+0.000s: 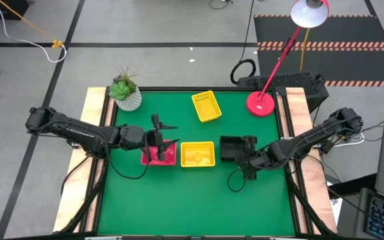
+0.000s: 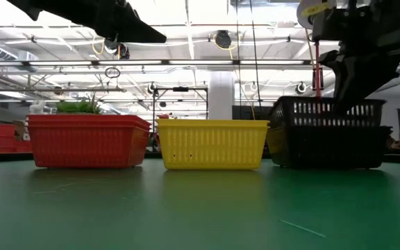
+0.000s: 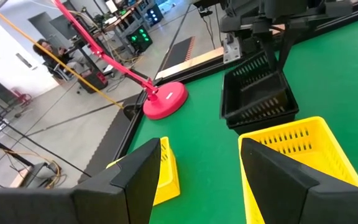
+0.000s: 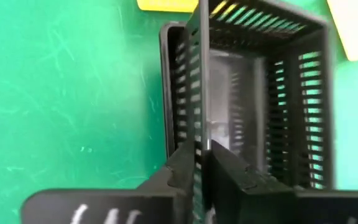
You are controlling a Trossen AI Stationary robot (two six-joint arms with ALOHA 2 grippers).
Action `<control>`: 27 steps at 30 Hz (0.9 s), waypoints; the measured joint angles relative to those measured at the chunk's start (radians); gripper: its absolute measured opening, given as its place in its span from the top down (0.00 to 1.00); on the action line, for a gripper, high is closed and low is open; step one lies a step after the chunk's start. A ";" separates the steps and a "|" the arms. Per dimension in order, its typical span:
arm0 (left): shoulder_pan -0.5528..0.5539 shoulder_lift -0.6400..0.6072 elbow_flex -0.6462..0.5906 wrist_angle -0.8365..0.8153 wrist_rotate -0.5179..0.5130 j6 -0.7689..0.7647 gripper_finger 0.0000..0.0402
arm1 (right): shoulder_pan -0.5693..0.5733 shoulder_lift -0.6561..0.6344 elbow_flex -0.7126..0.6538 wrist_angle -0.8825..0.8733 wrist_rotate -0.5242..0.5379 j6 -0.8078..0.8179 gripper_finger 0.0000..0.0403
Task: Stack baskets by color
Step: Stack the black bin on top of the black bin, then stack the top right yellow bin on top of the yellow bin
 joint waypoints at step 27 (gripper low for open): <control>0.028 0.000 0.000 0.004 0.004 -0.026 0.44 | -0.086 -0.068 0.139 0.028 -0.074 -0.088 0.58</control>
